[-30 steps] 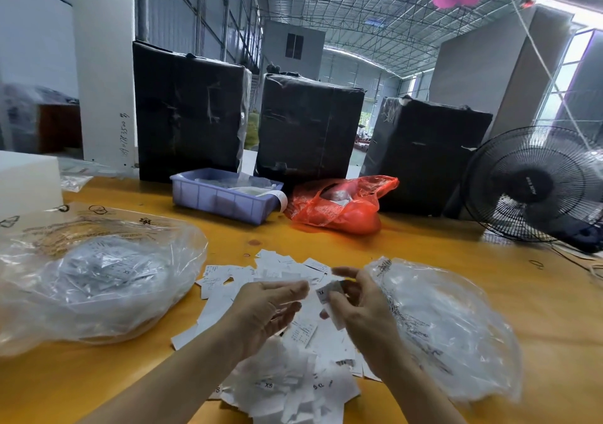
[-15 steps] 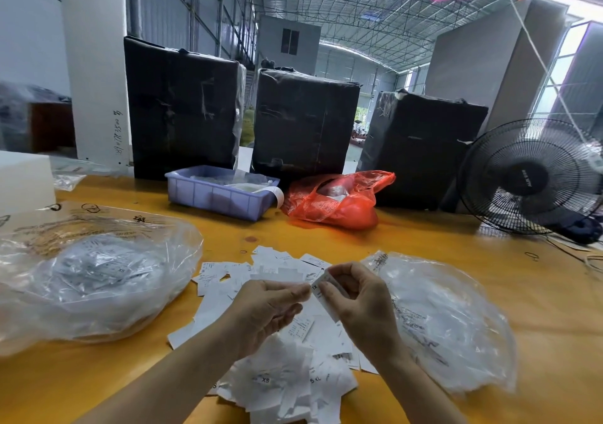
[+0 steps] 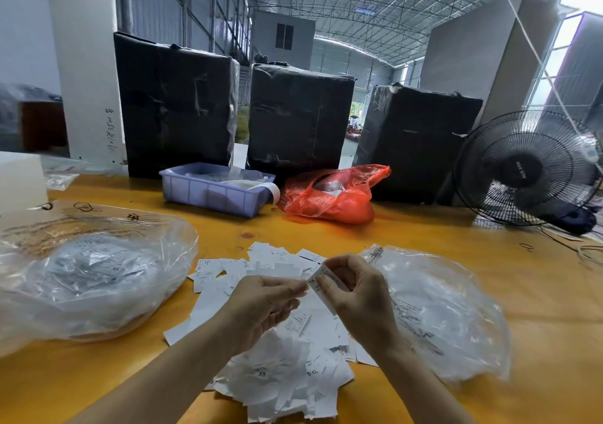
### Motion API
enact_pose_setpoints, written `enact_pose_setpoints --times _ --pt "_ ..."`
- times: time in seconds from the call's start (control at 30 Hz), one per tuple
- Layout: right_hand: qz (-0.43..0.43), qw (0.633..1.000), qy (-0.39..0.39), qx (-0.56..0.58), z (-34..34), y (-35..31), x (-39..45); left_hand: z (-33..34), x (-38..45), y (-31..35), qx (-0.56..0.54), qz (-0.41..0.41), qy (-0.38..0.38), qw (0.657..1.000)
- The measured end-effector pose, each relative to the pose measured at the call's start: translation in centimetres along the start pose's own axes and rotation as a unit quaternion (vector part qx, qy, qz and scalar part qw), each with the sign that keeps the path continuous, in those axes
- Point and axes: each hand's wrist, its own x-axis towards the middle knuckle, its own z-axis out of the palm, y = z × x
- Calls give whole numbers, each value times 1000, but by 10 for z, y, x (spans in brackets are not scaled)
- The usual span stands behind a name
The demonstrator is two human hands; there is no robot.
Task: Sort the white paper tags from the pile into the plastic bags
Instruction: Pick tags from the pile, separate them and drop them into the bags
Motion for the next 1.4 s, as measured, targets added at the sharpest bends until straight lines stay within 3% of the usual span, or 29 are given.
enact_pose_setpoints --times 0.4,0.63,1.03,1.17,1.3,1.4 --pt "31 999 -17 8 1 6 1 -1 -1 2 -8 -3 2 1000" --pt "70 992 -87 58 1 10 2 -1 -1 1 1 -6 -6 1000" --pt "116 976 -182 16 -2 8 3 -2 -4 -2 66 -12 -52 996" --pt "100 983 -153 -15 -5 6 3 2 -4 -2 68 6 -31 997" --pt "140 982 -87 92 -7 5 6 1 -1 2 -14 14 24 1000" --pt "102 990 -57 82 -2 5 2 5 -3 0 -23 1 14 1000"
